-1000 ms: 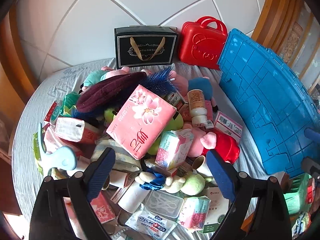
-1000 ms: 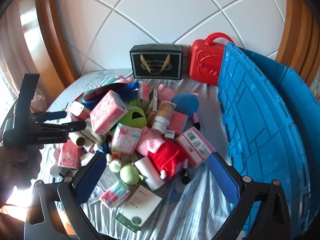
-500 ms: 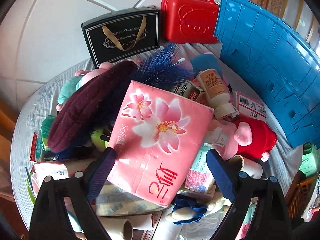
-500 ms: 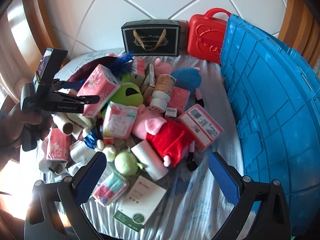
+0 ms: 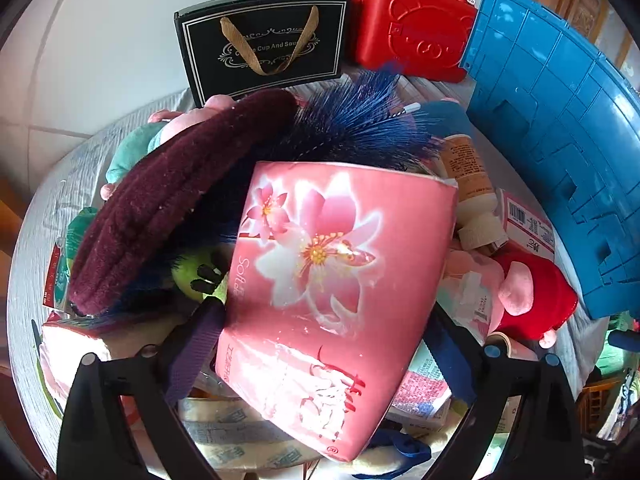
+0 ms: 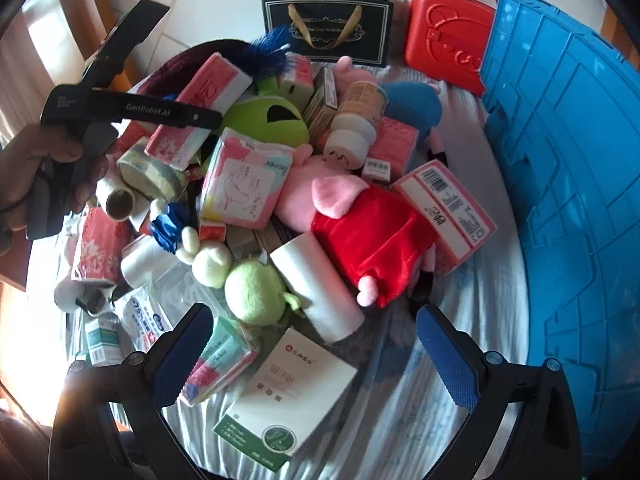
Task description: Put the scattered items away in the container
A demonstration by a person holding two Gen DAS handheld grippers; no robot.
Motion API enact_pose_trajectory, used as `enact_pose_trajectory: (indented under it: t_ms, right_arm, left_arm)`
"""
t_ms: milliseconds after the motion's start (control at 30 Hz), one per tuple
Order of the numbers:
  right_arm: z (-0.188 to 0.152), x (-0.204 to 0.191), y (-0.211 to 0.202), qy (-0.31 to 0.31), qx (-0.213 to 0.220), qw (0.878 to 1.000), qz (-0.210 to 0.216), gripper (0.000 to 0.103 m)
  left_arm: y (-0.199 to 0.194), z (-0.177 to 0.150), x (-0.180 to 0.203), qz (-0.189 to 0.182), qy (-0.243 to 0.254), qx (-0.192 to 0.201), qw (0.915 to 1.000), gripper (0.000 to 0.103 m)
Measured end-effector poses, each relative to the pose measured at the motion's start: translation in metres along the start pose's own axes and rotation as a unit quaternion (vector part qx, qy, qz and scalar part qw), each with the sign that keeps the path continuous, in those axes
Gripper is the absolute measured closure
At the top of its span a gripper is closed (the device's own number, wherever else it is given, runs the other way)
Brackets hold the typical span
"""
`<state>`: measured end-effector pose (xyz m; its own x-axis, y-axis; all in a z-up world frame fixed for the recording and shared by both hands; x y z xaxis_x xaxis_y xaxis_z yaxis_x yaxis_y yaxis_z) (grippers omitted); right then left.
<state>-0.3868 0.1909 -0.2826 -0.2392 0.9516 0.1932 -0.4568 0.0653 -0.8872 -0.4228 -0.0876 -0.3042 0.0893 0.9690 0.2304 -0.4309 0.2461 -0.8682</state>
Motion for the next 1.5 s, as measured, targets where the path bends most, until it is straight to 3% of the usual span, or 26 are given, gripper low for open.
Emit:
enact_pose_trajectory:
  t_ms: [200,300,867,1233,1300,1333,1500]
  right_arm:
    - [-0.017,-0.016,0.022,-0.022,-0.014,1.000,0.016,0.000]
    - [-0.024,-0.024,0.027,-0.031,-0.019,0.999,0.031,0.000]
    - [-0.049,-0.088,0.047,-0.113,-0.034,0.989,0.092,0.000]
    - [-0.054,-0.124,0.072,-0.150,-0.052,0.982,0.106,0.000]
    - [-0.057,-0.124,0.077,-0.152,-0.060,0.981,0.103,0.007]
    - [-0.058,-0.123,0.078,-0.148,-0.063,0.981,0.105,0.025]
    - [-0.056,-0.117,0.070,-0.139,-0.053,0.982,0.114,0.027]
  left_arm:
    - [-0.002,-0.005,0.000,0.027,-0.006,0.010,0.9996,0.024]
    - [-0.012,-0.010,0.004,0.030,-0.006,0.017,0.9994,0.028]
    - [-0.104,-0.064,0.016,0.031,-0.041,0.076,0.9958,0.029]
    - [-0.122,-0.095,0.013,0.045,-0.062,0.074,0.9943,0.029]
    - [-0.125,-0.097,0.011,0.048,-0.066,0.074,0.9939,0.029]
    - [-0.127,-0.098,0.010,0.048,-0.068,0.074,0.9938,0.029]
    - [-0.132,-0.102,0.007,0.053,-0.075,0.078,0.9927,0.029]
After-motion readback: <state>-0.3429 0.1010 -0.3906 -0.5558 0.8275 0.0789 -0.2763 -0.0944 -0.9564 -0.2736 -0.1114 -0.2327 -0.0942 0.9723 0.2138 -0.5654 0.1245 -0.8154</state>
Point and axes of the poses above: each gripper's, at about its wrist camera, not at the fingertips, and y roughly the way its jaws point, x to its right, z to its top, the point moved 2 cm from there along y, roughly the way its jaws point, and after that the axes turned 12 degrees about -z, right-handed, at the moved point
